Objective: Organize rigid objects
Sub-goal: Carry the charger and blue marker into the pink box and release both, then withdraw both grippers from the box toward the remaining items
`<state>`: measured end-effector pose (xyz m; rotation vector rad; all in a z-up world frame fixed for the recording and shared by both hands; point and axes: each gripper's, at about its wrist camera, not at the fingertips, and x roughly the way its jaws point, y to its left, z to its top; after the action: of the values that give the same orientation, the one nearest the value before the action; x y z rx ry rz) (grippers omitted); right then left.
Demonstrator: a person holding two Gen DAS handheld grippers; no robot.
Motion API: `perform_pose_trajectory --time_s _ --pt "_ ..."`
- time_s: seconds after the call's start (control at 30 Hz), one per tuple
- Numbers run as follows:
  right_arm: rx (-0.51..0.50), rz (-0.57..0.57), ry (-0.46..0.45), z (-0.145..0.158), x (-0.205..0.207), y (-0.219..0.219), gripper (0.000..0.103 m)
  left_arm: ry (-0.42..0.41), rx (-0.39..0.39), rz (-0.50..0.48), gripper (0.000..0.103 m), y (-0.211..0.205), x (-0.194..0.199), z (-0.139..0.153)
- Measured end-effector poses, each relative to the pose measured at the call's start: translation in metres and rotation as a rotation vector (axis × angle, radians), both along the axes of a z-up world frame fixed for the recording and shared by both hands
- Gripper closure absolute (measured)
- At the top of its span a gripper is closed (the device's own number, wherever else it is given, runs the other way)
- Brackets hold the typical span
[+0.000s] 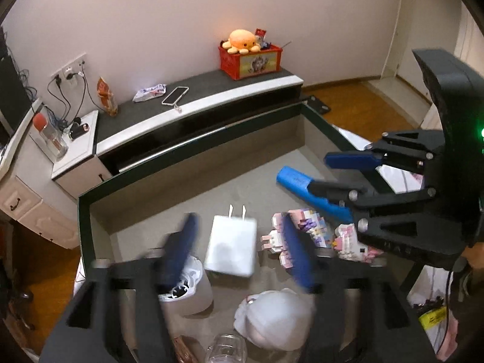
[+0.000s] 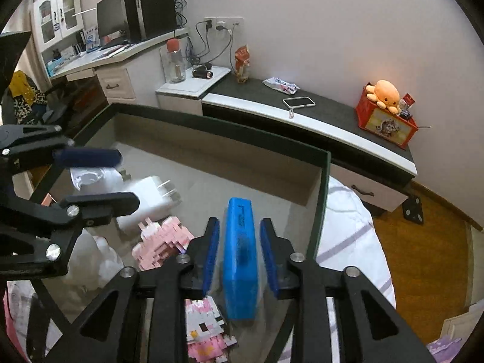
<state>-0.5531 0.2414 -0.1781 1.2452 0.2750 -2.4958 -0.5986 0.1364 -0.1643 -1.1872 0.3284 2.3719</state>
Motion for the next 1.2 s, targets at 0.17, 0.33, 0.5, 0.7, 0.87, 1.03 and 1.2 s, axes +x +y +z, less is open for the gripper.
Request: perform_pose_trajectory --time_s 0.17,0.33,0.5,0.7,0.87,1.03,1.2 --pt "-0.035 -0.013 0.047 0.018 0.018 0.006 0.035 0.086 0.064 0.059 0.010 -0.020 0.024 0.028" --pt "-0.048 -0.005 0.111 0.046 0.052 0.005 0.019 0.186 0.094 0.132 0.004 -0.046 0.067 0.056" --pt "-0.068 0.007 0.184 0.077 0.104 0.000 0.016 0.327 0.079 0.213 0.000 -0.070 0.128 0.083" --pt "-0.088 0.019 0.308 0.105 0.174 -0.011 0.000 0.449 0.067 0.294 0.000 -0.086 0.205 0.102" --pt "-0.099 0.000 0.389 0.118 0.231 -0.015 0.000 0.529 0.076 0.343 0.000 -0.093 0.268 0.108" --pt "-0.137 -0.062 0.445 0.119 0.281 -0.008 0.000 0.546 0.084 0.402 0.000 -0.099 0.311 0.102" --pt "-0.183 -0.127 0.473 0.114 0.319 0.000 0.000 0.543 0.145 0.460 0.000 -0.110 0.343 0.093"
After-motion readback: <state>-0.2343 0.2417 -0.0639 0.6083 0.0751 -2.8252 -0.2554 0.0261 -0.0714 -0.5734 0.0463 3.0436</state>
